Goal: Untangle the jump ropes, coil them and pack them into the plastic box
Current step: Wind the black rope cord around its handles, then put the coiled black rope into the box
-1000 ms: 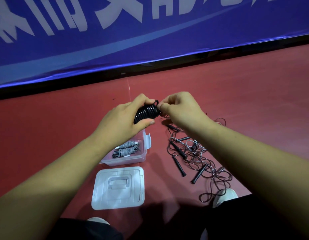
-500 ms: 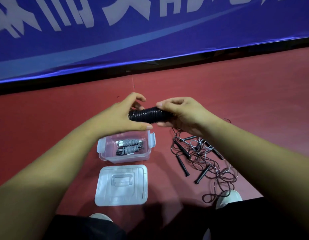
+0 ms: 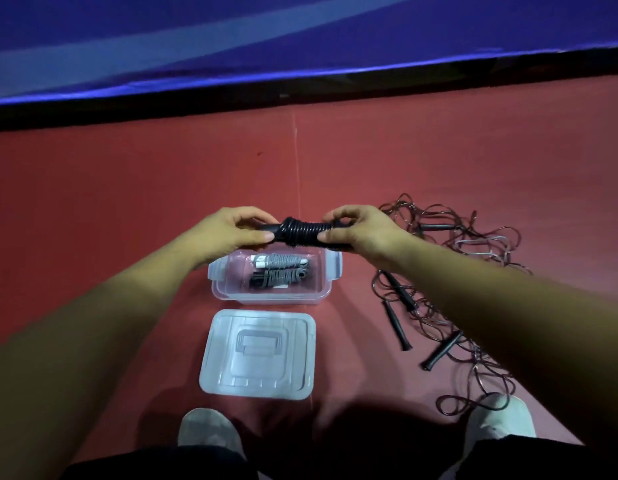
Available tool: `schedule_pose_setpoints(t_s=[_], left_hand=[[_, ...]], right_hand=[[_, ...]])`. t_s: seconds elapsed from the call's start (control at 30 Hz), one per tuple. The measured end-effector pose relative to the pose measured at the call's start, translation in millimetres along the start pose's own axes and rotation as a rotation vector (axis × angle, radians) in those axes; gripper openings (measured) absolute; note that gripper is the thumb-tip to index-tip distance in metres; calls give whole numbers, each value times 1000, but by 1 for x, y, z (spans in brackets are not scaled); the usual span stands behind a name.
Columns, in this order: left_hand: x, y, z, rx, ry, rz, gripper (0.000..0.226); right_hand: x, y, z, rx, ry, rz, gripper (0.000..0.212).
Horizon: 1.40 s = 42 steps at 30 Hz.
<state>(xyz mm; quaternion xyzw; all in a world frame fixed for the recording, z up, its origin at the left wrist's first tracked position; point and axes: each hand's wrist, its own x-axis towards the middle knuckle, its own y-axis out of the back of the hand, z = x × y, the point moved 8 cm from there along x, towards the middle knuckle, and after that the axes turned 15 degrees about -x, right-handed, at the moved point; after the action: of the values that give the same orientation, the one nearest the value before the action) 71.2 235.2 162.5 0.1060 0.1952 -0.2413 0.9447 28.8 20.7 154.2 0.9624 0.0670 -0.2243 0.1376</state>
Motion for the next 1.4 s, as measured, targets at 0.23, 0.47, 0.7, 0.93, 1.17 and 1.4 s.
schedule_pose_setpoints(t_s=[0.23,0.47,0.7,0.93,1.17,1.4], left_hand=[[55,32,-105,373,178,2,55],[89,40,-182,667,242,-59,50],[99,39,-185,790,169,11,26],[85,-21,-100,623,-45,170,11],[84,-187,-67,649,-299,-12,8],[125,-274,-156,866,29,-235,26]], right_hand=[[84,-60,44,-832,139,9,38],[147,-130,103,-1190,46,-90,10],[136,-122,101,-979,52,-118,16],[65,23,113,-790,-45,260,11],[-15,119,228,-732,-392,245,25],[-26,103,305,-652,-422,185,52]])
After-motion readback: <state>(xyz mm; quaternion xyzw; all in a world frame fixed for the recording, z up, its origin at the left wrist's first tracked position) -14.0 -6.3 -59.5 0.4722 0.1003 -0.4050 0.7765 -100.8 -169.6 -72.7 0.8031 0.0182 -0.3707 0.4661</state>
